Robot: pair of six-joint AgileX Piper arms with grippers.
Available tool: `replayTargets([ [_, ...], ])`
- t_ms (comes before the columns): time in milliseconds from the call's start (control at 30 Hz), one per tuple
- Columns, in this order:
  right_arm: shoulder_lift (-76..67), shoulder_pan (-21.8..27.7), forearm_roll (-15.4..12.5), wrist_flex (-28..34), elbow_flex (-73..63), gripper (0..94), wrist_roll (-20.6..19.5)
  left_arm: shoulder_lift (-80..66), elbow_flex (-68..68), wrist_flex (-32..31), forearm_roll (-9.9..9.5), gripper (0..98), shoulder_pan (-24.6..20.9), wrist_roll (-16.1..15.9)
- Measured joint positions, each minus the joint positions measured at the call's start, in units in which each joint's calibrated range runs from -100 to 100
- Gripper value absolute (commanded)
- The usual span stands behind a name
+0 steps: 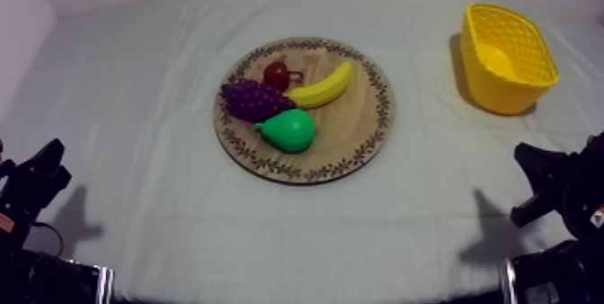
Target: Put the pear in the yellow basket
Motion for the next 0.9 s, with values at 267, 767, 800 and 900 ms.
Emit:
replayTargets([
  [267,0.0,-0.27,0.0,0.0,0.0,0.5,0.04,0.0,0.0,0.0,0.0,0.1,0.0,0.0],
  [767,2.64,-15.35,-1.4,5.86,-3.74,0.6,3.87,0.0,0.0,0.0,0.0,0.1,0.0,0.0],
  [800,3.74,-16.19,-1.51,7.1,-4.29,0.5,4.92,0.0,0.0,0.0,0.0,0.1,0.0,0.0],
  [900,7.81,-18.51,-1.77,11.32,-6.14,0.5,9.34,0.0,0.0,0.0,0.0,0.1,0.0,0.0],
])
